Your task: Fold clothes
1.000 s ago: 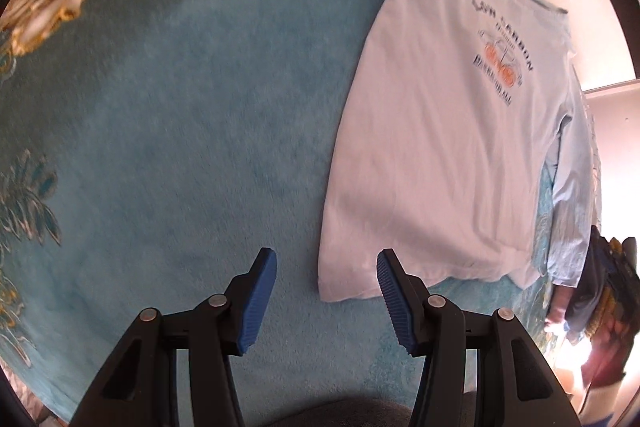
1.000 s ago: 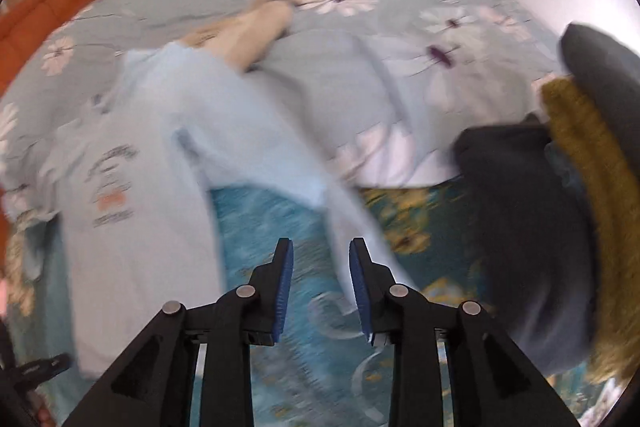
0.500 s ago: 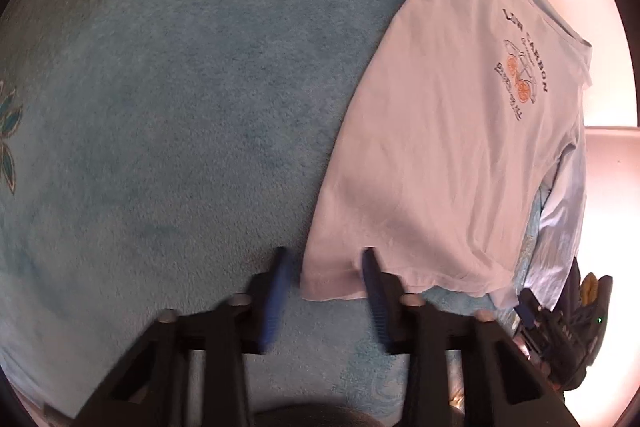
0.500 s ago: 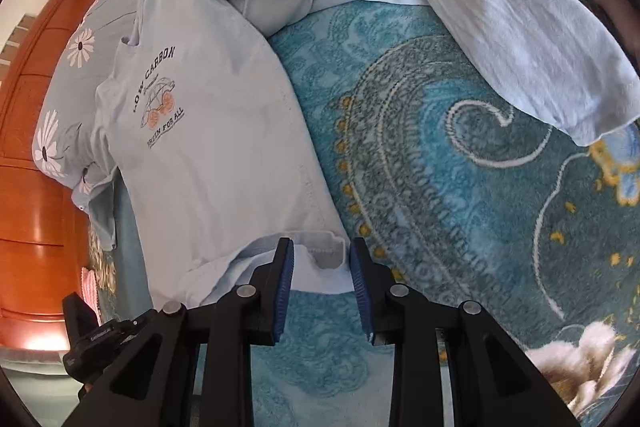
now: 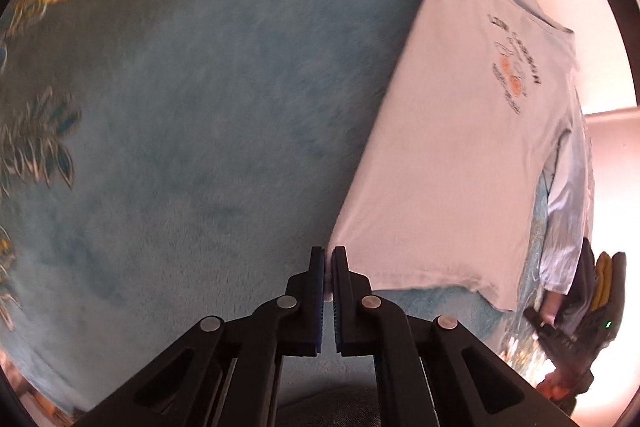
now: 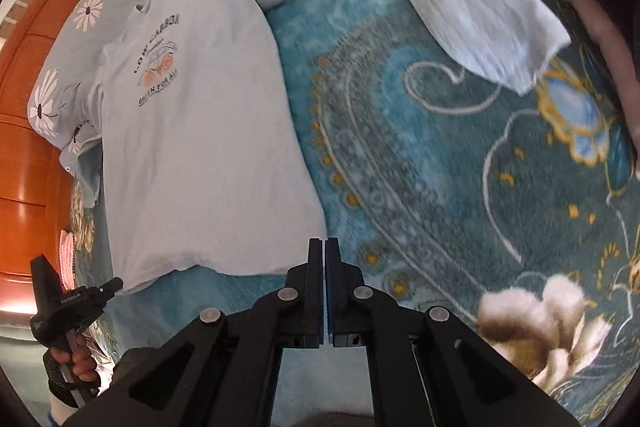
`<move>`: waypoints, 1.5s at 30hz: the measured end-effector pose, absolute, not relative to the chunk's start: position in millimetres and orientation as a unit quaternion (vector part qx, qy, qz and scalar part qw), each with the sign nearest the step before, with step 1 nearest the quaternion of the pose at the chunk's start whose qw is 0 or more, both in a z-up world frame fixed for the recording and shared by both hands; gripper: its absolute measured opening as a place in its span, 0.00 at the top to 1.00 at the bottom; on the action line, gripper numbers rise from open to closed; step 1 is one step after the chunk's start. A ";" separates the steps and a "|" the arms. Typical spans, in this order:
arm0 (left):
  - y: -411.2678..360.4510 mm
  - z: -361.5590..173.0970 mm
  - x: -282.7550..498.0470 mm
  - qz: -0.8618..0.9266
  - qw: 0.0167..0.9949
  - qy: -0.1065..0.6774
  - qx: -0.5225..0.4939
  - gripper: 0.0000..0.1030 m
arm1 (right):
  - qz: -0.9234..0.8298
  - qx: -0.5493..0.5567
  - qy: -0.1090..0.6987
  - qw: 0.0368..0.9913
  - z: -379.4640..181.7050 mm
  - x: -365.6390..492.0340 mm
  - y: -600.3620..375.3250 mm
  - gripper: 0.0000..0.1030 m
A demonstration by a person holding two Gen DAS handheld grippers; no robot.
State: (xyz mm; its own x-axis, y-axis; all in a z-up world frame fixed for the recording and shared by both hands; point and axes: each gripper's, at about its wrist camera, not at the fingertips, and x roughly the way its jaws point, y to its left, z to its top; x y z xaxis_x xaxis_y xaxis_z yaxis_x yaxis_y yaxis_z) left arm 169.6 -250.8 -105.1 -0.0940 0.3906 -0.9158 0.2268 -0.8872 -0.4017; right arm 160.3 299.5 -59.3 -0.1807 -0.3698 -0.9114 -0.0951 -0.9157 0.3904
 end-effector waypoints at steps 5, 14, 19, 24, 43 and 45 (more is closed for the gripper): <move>-257.4 -108.5 166.2 0.700 0.055 -0.244 -0.669 0.89 | -0.745 0.631 -0.193 0.096 -60.5 155.9 300.5 0.99; -260.9 -110.3 145.7 0.706 0.054 -0.252 -0.660 0.45 | -0.731 0.646 -0.201 0.095 -80.5 132.9 285.1 0.73; -243.3 -110.9 133.9 0.704 0.083 -0.226 -0.668 0.44 | -0.725 0.651 -0.213 0.080 -90.8 129.4 282.0 0.71; -230.1 -113.4 128.6 0.703 0.089 -0.199 -0.677 0.69 | -0.715 0.658 -0.223 0.081 -91.8 130.6 277.0 0.76; -283.4 -73.1 157.9 0.737 0.049 -0.178 -0.650 0.96 | -0.703 0.682 -0.175 0.105 -69.9 172.8 242.8 0.96; -286.4 -80.6 159.4 0.733 0.043 -0.178 -0.655 0.96 | -0.697 0.689 -0.171 0.102 -75.0 173.7 240.1 0.96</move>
